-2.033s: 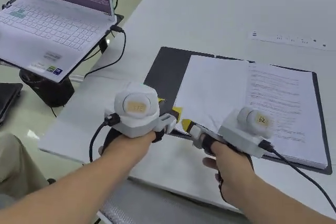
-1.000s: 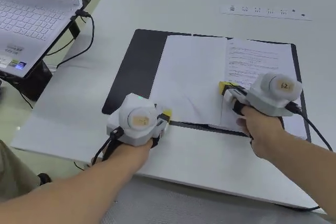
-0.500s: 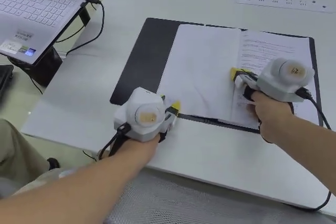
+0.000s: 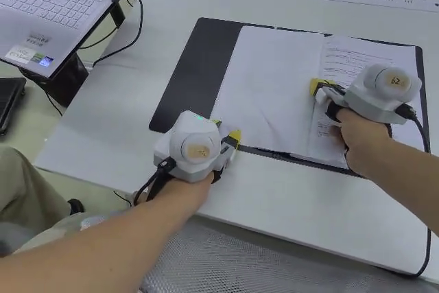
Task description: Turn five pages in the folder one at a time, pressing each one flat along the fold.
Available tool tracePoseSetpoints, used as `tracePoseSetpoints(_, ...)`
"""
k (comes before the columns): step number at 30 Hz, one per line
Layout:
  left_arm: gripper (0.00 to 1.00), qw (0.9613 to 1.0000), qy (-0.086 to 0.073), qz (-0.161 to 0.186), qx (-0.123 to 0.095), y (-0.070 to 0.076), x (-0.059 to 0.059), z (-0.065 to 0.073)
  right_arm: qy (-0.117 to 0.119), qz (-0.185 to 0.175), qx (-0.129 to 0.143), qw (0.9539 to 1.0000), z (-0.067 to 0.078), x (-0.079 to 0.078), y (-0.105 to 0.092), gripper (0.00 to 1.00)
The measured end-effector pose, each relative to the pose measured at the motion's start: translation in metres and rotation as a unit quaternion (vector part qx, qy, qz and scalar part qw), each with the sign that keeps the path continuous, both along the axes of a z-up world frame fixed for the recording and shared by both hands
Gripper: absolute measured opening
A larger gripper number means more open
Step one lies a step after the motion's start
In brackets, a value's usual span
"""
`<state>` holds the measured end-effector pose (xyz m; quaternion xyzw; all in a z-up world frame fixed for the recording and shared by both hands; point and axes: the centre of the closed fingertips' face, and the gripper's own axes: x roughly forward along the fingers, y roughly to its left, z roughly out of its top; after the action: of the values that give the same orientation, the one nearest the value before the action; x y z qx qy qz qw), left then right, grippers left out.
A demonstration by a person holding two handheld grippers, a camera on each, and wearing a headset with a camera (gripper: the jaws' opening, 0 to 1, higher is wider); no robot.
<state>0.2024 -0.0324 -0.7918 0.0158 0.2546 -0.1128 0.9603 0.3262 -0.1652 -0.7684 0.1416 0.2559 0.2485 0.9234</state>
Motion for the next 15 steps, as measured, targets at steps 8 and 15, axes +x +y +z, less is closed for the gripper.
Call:
tracePoseSetpoints(8,0.22,1.0,0.0,0.0,0.0,0.0,0.0,0.0,0.0,-0.006,0.0,1.0,-0.004,0.017,-0.004,0.0)
tracePoseSetpoints(15,0.22,1.0,-0.001,0.0,-0.001,0.0,0.0,0.0,-0.005,-0.009,0.002,0.9999,-0.001,0.025,-0.002,0.0)
